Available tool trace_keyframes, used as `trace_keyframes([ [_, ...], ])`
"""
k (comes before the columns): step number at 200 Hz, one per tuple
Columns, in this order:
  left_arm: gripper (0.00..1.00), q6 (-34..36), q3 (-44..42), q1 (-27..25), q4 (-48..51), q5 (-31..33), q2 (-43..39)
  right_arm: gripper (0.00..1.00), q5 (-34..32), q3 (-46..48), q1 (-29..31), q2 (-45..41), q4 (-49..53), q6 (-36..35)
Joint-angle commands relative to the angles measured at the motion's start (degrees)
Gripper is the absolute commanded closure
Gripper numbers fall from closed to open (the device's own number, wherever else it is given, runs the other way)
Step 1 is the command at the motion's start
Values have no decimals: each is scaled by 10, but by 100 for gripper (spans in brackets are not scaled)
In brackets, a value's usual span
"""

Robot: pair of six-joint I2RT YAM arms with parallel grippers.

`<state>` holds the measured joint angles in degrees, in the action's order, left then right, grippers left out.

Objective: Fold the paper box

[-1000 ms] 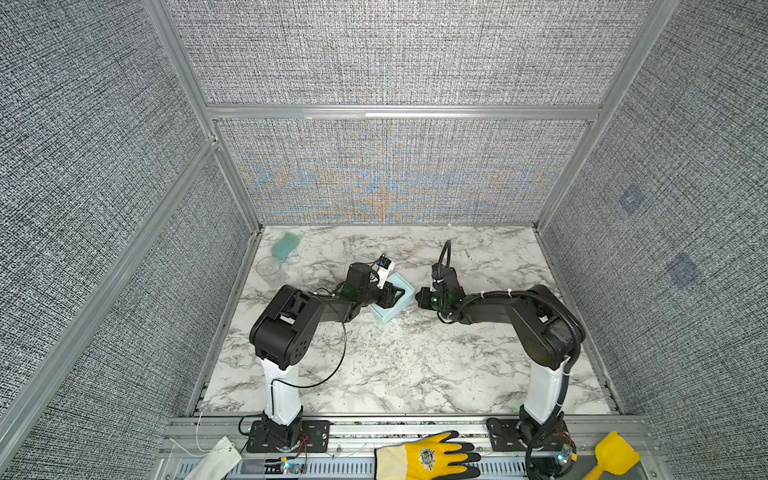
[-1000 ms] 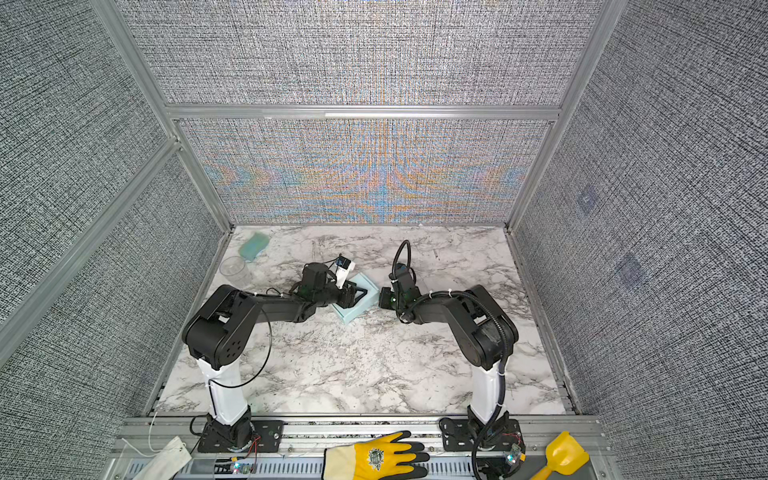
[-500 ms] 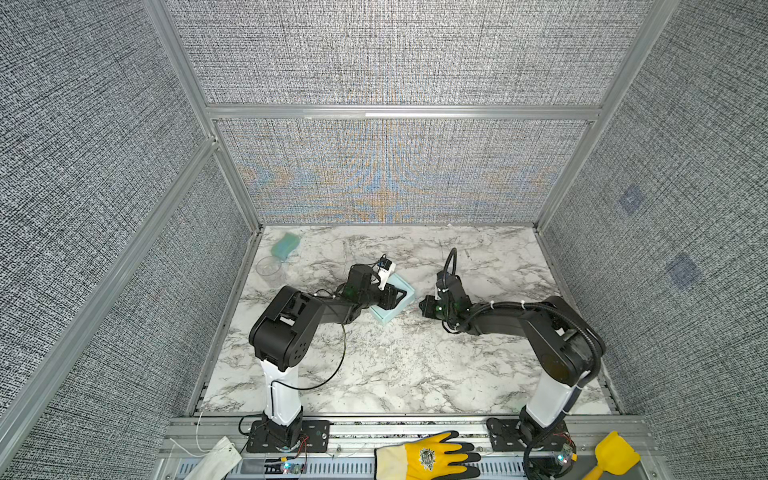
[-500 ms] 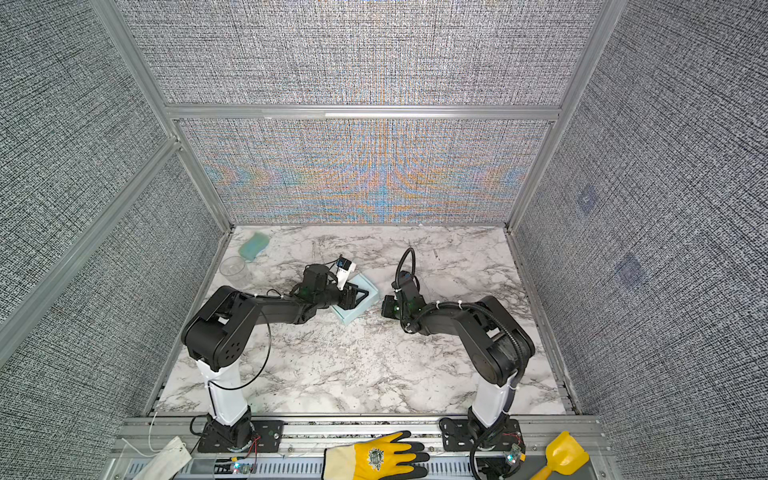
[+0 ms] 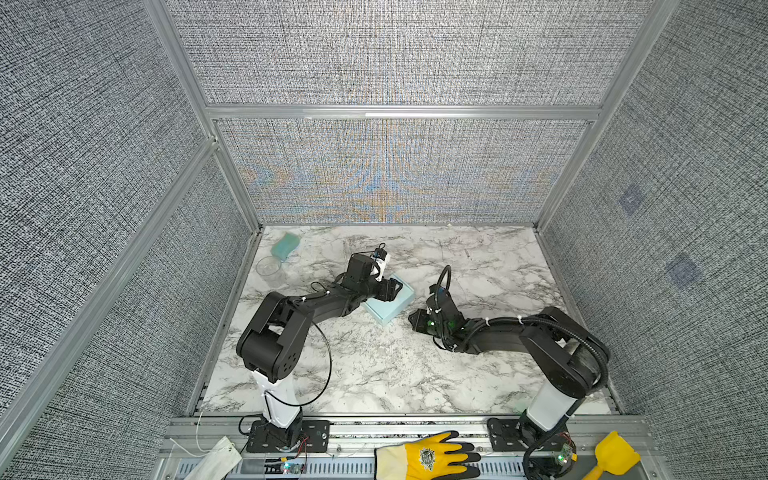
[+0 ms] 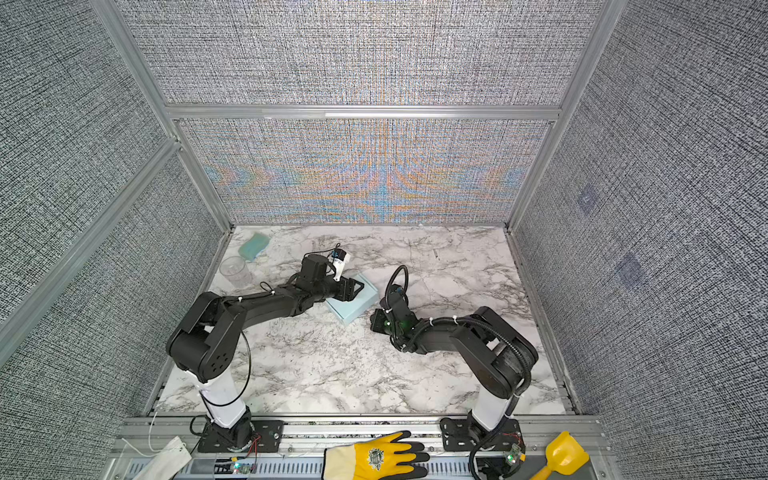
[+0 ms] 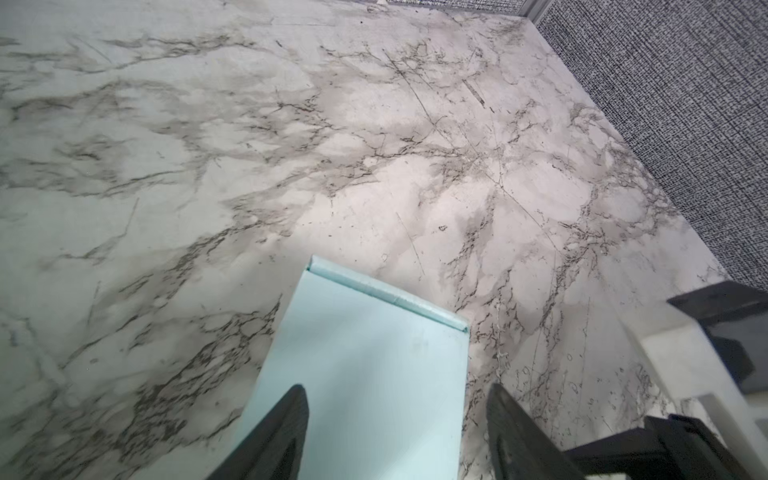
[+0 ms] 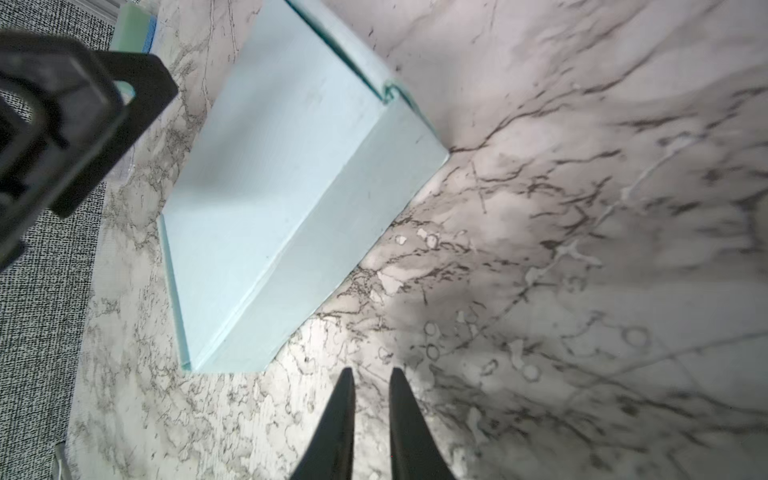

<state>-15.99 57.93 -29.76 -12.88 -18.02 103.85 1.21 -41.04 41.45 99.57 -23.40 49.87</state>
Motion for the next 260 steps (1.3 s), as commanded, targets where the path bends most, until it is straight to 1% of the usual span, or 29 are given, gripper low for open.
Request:
trace_keyframes([
  [1,30,-35,14,9,64,76,0,81,7,-8,9,13,-37,39],
  [18,30,-28,30,12,93,101,13,82,12,-12,17,27,-54,51],
  [56,31,-24,39,11,103,114,49,83,28,-21,26,59,-86,79],
  [81,32,-26,36,11,100,107,60,84,34,-30,30,74,-92,83],
  [103,32,-26,27,11,94,102,52,84,38,-43,32,87,-91,83],
  [108,32,-26,26,10,93,101,49,84,39,-47,32,91,-92,102],
  [135,33,-30,18,10,91,89,40,85,45,-71,35,119,-99,116],
  [165,33,-35,9,9,89,79,31,85,43,-85,35,136,-110,118],
  [183,33,-35,13,9,97,76,31,85,36,-78,34,128,-108,108],
  [201,33,-38,25,9,111,79,26,85,19,-65,30,101,-91,92],
  [205,32,-39,28,10,114,81,24,85,16,-59,27,91,-84,71],
  [239,22,-59,69,19,165,102,0,84,-1,-13,-16,1,-24,14],
  [260,19,-82,88,31,198,108,-17,84,13,-25,-49,-38,45,-26],
])
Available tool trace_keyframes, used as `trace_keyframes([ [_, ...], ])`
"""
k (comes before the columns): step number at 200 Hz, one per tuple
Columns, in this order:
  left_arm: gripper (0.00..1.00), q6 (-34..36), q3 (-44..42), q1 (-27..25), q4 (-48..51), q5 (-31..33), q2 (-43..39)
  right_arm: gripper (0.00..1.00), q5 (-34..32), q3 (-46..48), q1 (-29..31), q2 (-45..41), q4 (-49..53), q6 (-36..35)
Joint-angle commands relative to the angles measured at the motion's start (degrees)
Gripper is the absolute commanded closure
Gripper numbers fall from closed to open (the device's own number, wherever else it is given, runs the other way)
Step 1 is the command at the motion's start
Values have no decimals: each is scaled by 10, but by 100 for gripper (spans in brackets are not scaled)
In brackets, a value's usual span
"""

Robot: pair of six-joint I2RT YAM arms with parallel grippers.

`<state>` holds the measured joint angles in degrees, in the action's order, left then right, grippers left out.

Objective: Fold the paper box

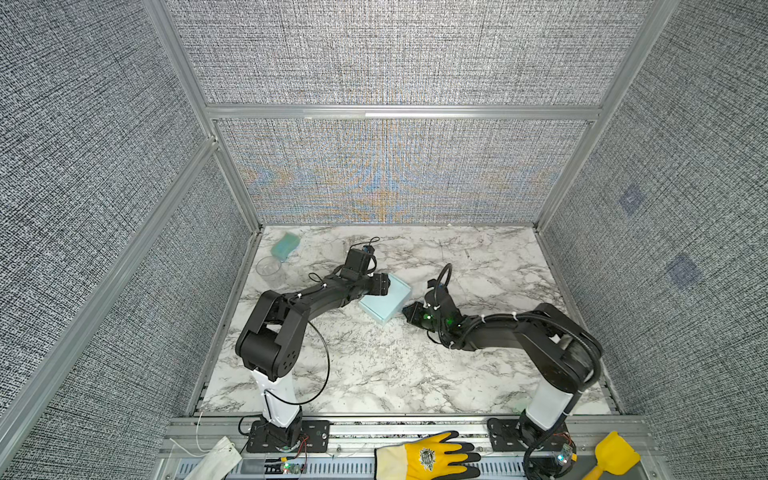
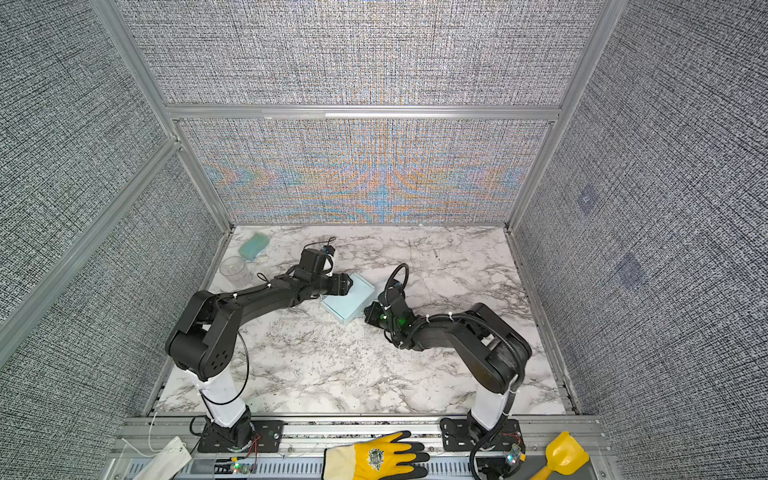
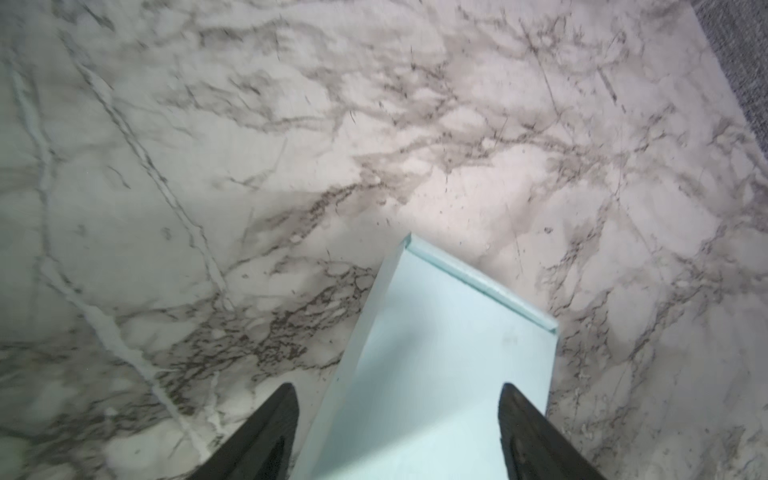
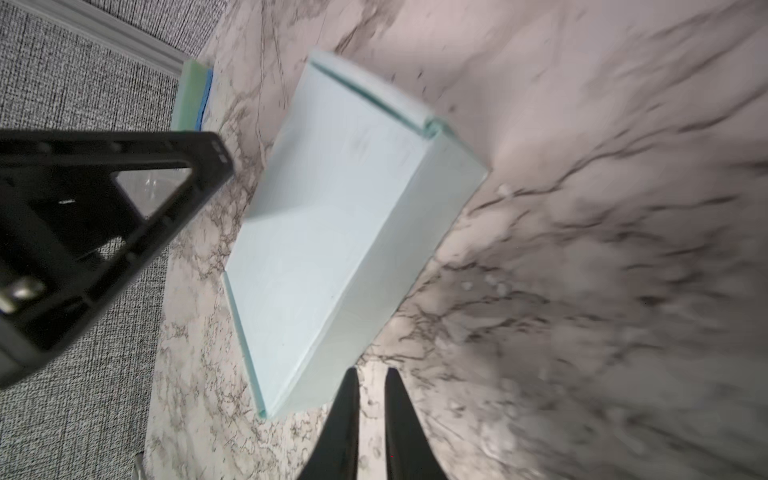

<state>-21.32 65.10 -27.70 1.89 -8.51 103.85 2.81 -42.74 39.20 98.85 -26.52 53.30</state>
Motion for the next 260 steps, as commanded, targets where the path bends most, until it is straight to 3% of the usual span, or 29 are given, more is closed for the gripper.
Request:
trace_keyframes([
  [1,19,-29,17,11,52,13,-17,83,-2,-9,-28,-32,81,-63],
  [50,18,-57,-3,29,99,39,-51,81,-8,-88,-63,-23,244,-117],
  [83,18,-58,-23,38,88,39,-37,81,3,-122,-63,19,238,-99],
  [123,18,-46,35,38,94,21,28,80,-6,-144,-62,51,235,-73],
  [186,21,-46,65,39,65,-73,77,79,-13,-202,-61,123,237,-42],
  [260,24,-58,86,39,46,-118,96,78,-7,-339,-79,216,263,-32],
])
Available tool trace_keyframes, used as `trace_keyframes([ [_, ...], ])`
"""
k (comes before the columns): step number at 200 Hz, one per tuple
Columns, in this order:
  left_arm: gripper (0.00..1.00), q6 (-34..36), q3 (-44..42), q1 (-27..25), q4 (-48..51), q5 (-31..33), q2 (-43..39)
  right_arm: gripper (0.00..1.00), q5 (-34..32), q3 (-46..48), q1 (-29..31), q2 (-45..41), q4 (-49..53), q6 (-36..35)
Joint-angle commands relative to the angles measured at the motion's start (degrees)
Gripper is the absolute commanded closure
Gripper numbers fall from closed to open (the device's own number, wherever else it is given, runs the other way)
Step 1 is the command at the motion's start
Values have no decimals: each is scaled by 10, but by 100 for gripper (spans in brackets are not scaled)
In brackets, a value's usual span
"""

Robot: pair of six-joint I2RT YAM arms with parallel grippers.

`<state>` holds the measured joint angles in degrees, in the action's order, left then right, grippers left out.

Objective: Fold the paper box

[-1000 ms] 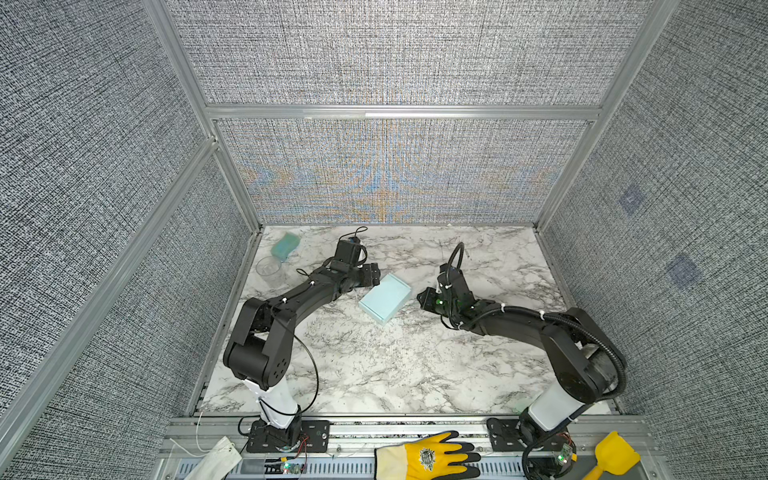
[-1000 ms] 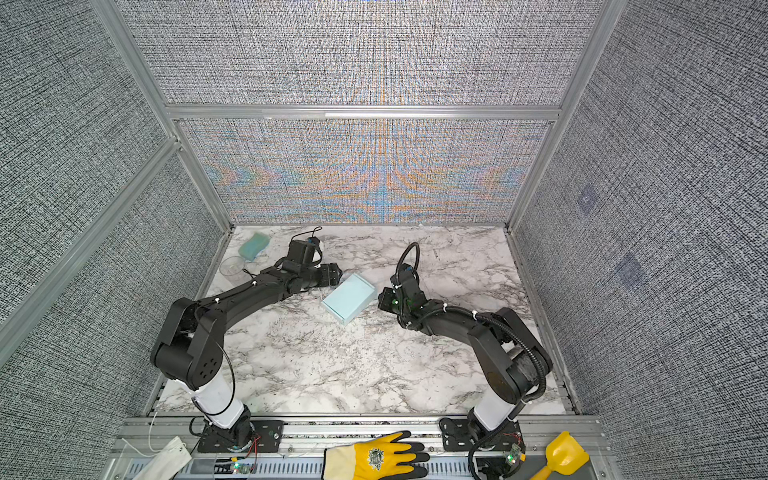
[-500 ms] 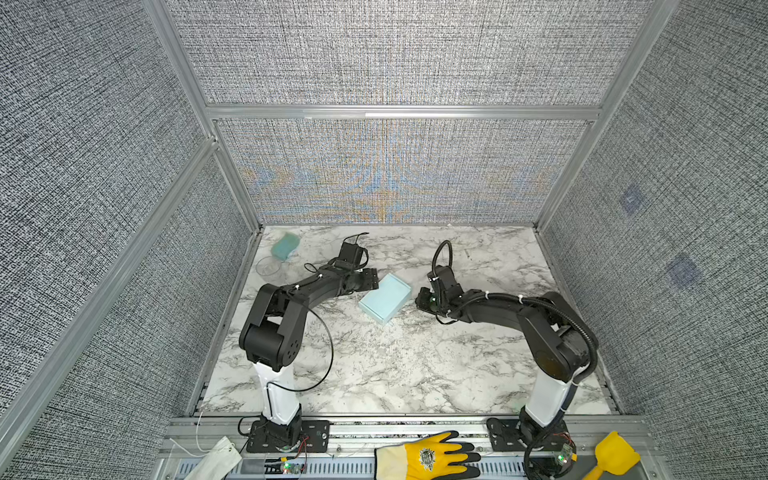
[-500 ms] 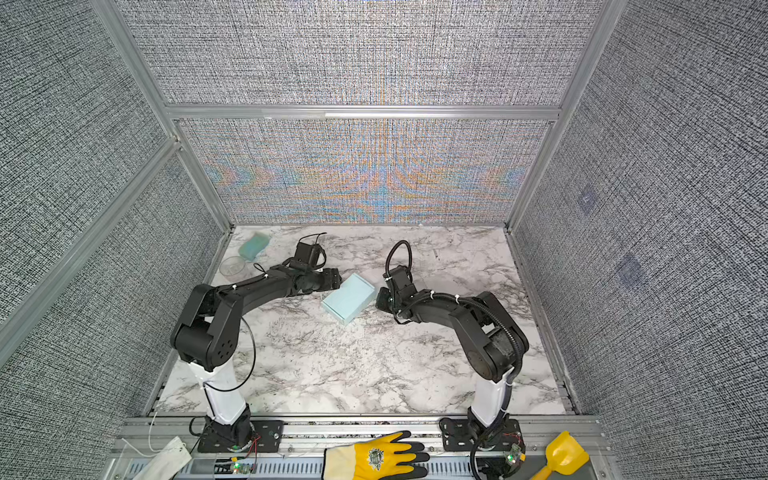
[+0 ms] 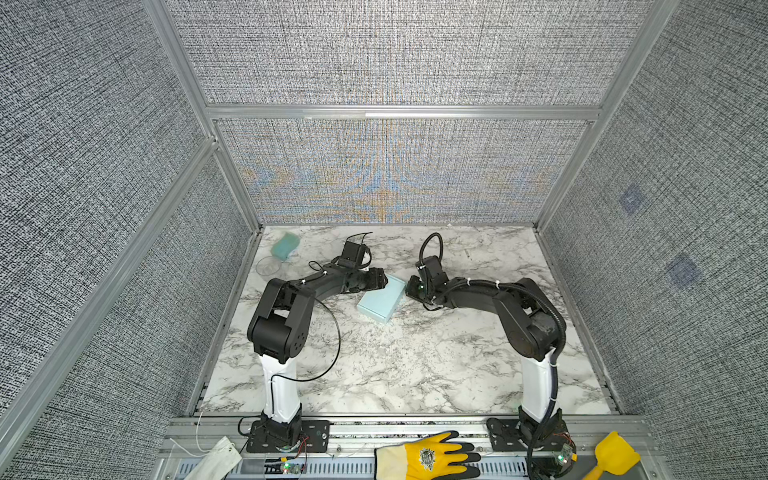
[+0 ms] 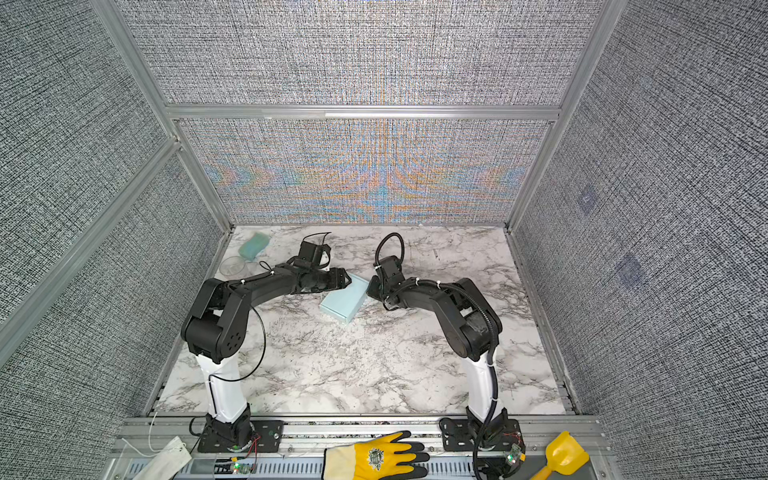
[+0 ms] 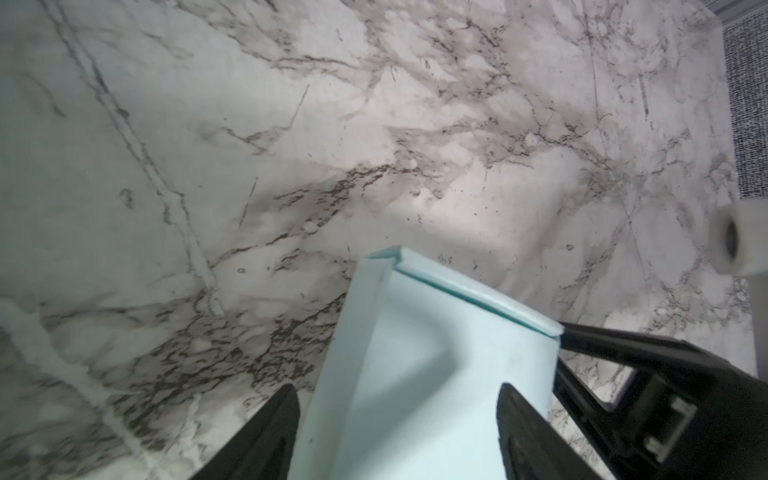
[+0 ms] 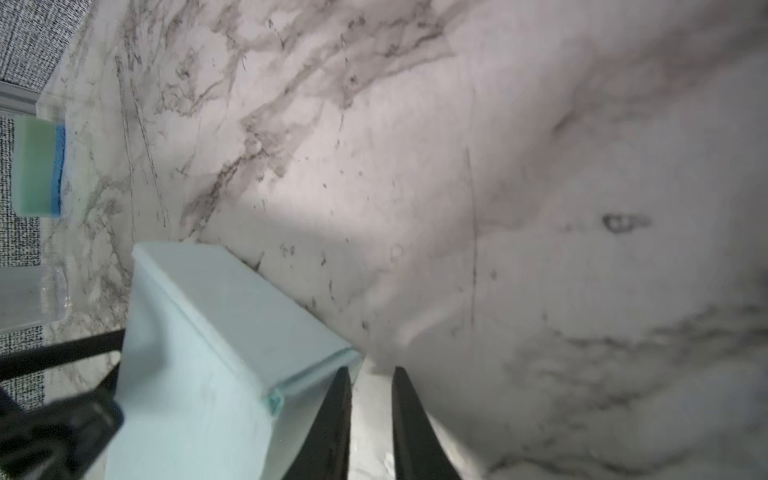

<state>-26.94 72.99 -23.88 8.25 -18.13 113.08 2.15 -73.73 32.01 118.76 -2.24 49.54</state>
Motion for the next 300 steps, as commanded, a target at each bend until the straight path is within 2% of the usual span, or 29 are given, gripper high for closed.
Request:
trace_keyframes([
  [1,24,-2,7,1,-18,-22,4,79,0,-29,-8,19,20,6],
  [48,24,-15,11,0,-29,-30,5,79,21,-60,-27,43,1,23],
  [82,23,-20,15,1,-23,-21,-1,79,10,-69,-39,36,7,28],
  [106,19,-7,21,5,0,5,-6,78,7,-7,-63,-16,-15,27],
  [134,17,5,29,13,27,37,-8,79,-4,89,-62,-96,-28,17],
  [163,15,4,2,22,27,58,-28,78,-10,185,-29,-154,-61,34],
  [191,15,-2,-48,29,10,63,-64,78,-33,229,23,-184,-62,39],
  [229,16,-16,-103,30,-24,36,-92,78,-25,212,66,-145,-67,48],
  [269,19,-45,-133,27,-70,-7,-90,78,-4,135,65,-80,-66,50],
  [300,20,-60,-122,15,-84,-27,-84,78,0,89,48,-46,-57,44],
])
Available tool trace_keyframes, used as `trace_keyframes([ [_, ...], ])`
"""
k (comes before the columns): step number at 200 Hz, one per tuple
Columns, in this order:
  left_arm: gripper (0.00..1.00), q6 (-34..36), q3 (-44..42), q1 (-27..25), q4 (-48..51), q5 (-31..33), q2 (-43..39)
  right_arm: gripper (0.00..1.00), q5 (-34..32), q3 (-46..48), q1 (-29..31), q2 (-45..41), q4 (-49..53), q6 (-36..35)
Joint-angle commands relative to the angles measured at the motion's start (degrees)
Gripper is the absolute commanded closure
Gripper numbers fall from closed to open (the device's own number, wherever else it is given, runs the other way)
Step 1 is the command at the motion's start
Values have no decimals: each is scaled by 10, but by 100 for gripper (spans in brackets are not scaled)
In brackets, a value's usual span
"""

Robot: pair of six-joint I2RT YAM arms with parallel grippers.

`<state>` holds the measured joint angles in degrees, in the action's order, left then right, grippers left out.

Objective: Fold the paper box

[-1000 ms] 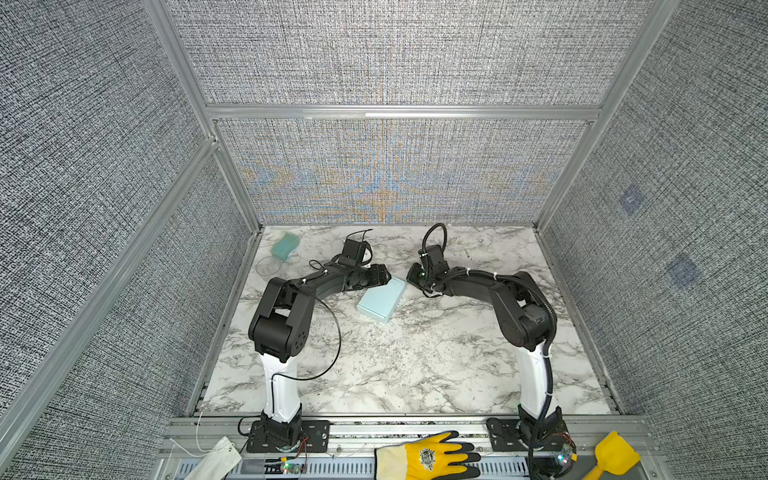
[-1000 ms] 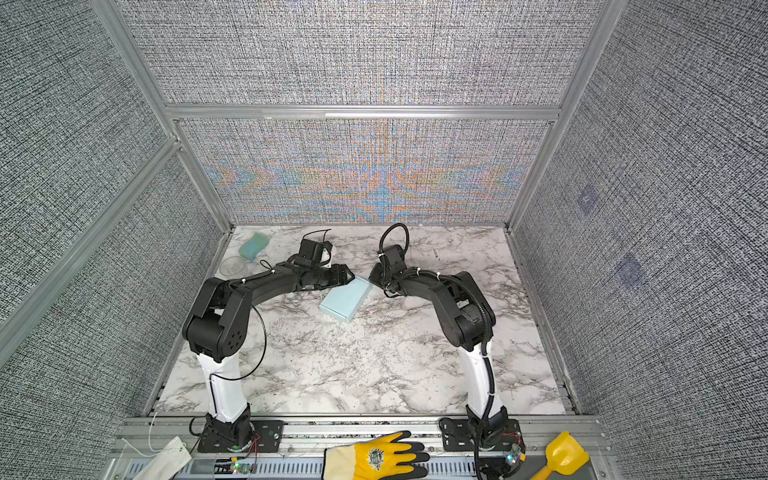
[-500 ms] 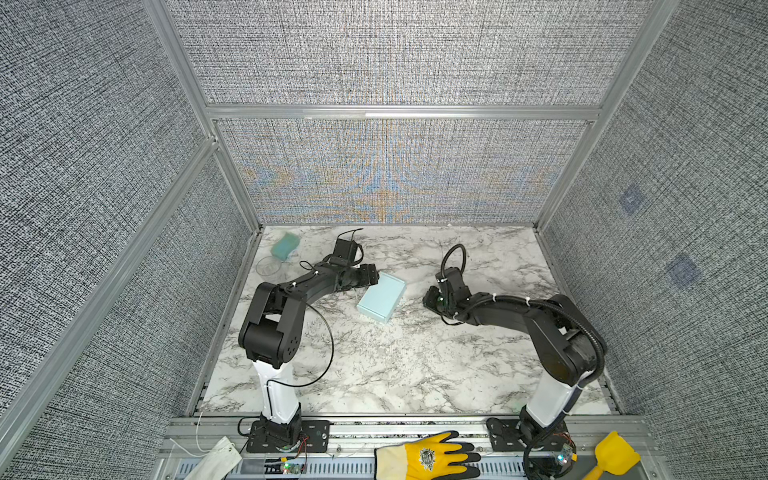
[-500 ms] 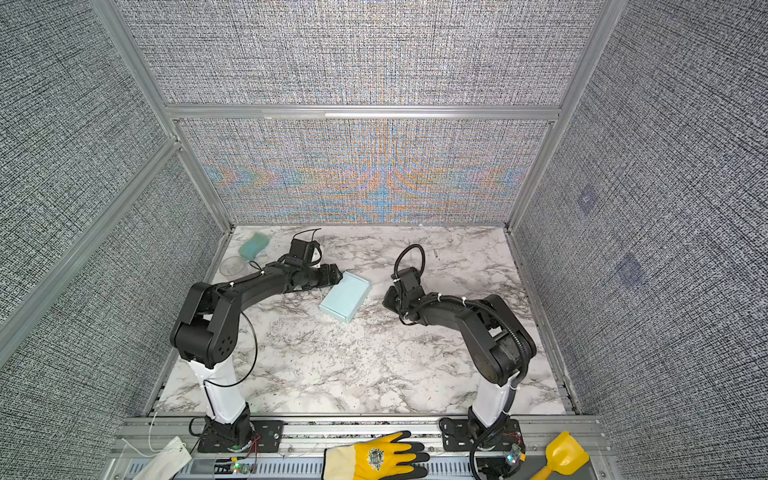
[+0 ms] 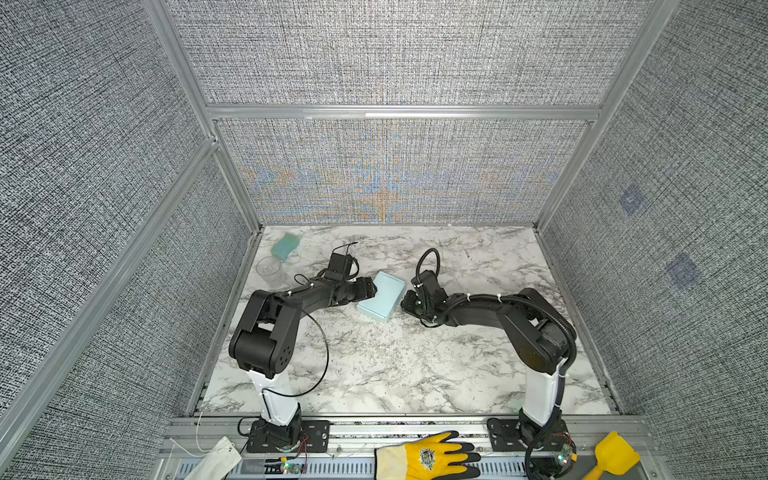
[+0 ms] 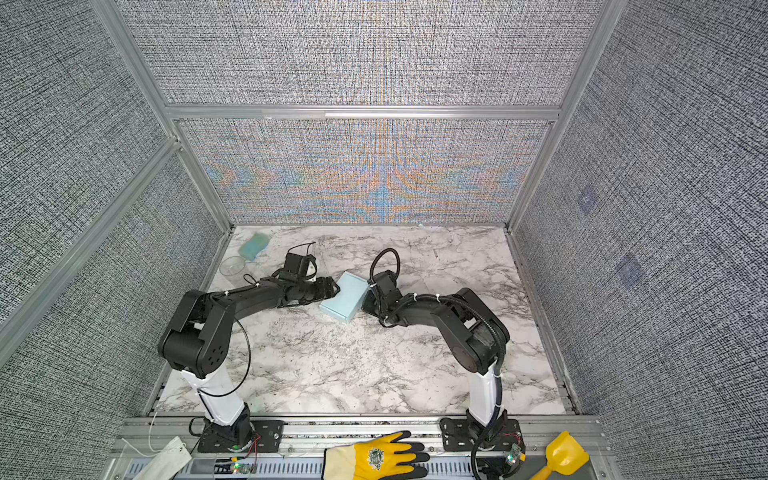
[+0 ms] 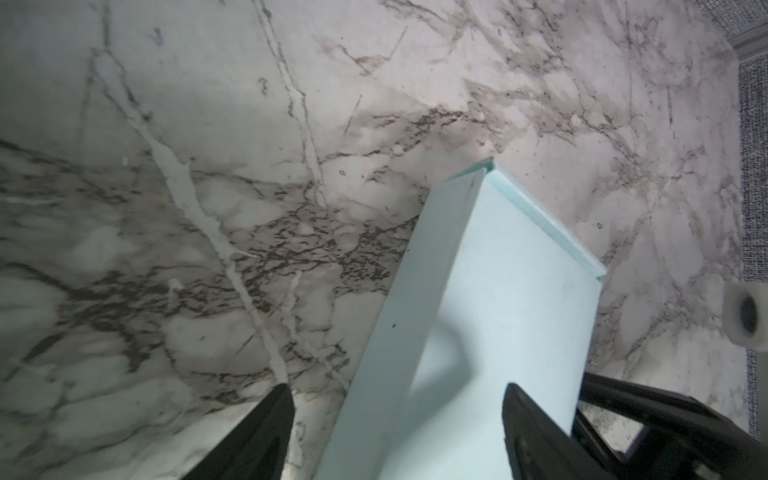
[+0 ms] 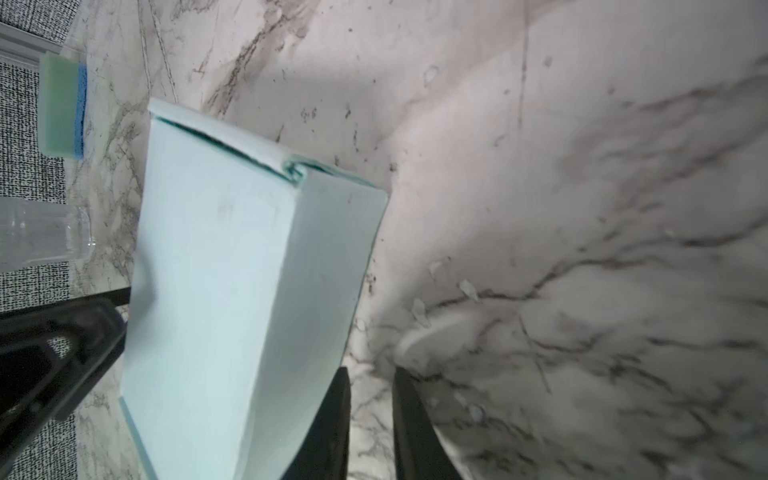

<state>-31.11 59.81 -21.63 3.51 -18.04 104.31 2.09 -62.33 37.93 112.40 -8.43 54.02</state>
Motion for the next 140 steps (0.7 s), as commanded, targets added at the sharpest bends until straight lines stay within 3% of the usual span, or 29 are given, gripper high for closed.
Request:
trace_keyframes([
  [1,20,-18,10,-8,-36,-29,5,78,1,-26,-12,18,6,-1],
  [89,20,-34,109,-36,-26,-36,75,77,26,-168,-83,116,30,-23],
  [140,18,0,159,-15,25,6,68,76,10,-172,-124,65,54,-91],
])
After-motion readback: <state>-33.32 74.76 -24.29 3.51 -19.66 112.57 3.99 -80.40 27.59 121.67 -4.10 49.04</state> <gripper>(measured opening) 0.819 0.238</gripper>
